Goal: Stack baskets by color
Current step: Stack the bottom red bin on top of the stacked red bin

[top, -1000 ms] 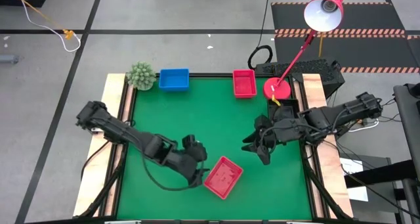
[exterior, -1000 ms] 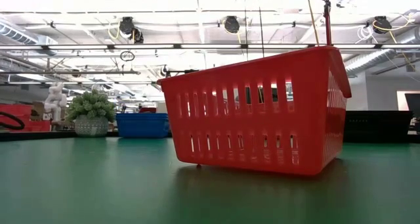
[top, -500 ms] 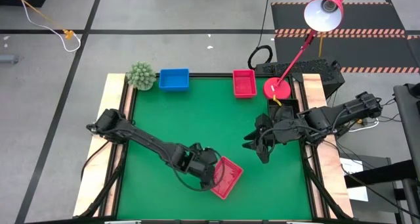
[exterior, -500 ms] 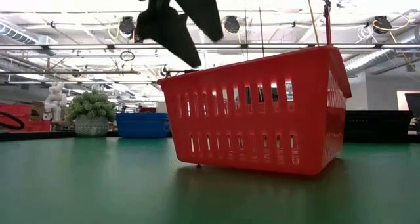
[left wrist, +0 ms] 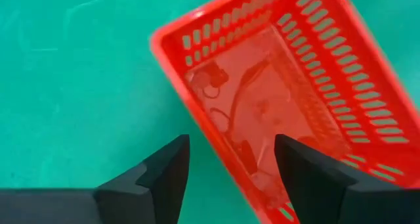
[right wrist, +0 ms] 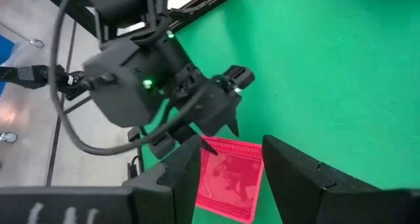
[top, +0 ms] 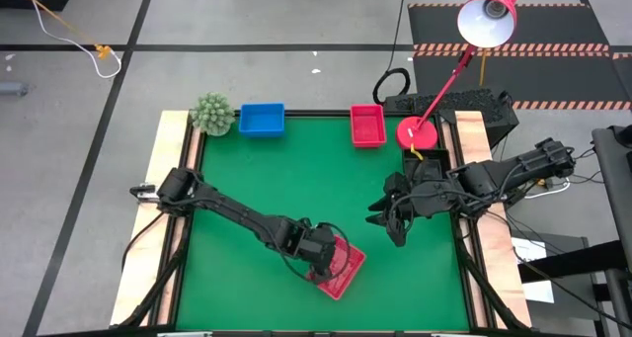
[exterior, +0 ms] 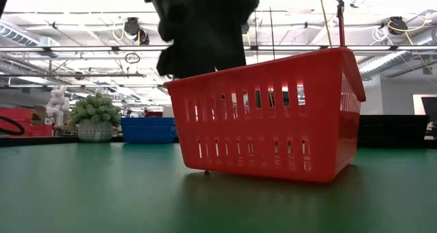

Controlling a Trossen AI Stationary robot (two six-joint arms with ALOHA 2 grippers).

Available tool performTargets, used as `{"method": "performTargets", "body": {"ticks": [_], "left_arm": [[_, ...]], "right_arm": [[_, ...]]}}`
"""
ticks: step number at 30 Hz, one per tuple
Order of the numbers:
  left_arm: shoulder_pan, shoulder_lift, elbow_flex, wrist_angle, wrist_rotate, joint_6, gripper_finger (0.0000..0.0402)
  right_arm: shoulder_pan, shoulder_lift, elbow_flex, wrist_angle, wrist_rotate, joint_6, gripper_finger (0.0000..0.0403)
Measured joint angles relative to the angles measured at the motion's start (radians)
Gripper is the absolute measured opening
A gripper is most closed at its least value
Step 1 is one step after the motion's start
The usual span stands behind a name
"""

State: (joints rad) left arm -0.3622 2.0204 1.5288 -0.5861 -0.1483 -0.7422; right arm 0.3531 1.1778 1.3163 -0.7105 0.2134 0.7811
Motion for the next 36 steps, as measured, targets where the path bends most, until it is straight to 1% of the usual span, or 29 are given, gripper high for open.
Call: {"method": "performTargets", "body": {"ticks": [4,7,15,17,18,23,28,31,36], "left_arm": [[0.021,0.017,0.0,0.013,0.018,0.0,0.0194],[0.032,0.023,0.0,0.014,0.021,0.004,0.0162],[0.064,0.023,0.0,0.016,0.021,0.061,0.0051],[0.073,0.023,0.0,0.015,0.032,0.081,0.0022],[0.078,0.023,0.0,0.016,0.045,0.088,0.0014],[0.102,0.021,0.0,0.017,0.062,0.121,0.0019],[0.134,-0.031,0.0,0.007,0.049,0.164,0.0008],[0.156,-0.067,0.0,0.001,0.008,0.175,0.0007],[0.191,-0.16,0.0,0.007,-0.133,0.164,0.0006]], "right_arm": [[0.002,0.0,0.0,-0.004,0.0,0.003,0.0155],[0.002,0.0,0.0,-0.005,0.0,0.003,0.0155],[0.002,0.0,0.0,-0.005,0.0,0.003,0.0155],[0.002,0.0,0.0,-0.005,0.0,0.003,0.0155],[0.002,0.0,0.0,-0.005,0.0,0.003,0.0155],[0.002,0.0,0.0,-0.005,0.0,0.01,0.0155],[0.01,-0.008,0.0,-0.005,0.007,0.031,0.0155],[0.024,-0.027,0.0,0.0,0.068,0.059,0.0155],[0.057,-0.077,0.0,0.014,0.234,0.127,0.0155]]}}
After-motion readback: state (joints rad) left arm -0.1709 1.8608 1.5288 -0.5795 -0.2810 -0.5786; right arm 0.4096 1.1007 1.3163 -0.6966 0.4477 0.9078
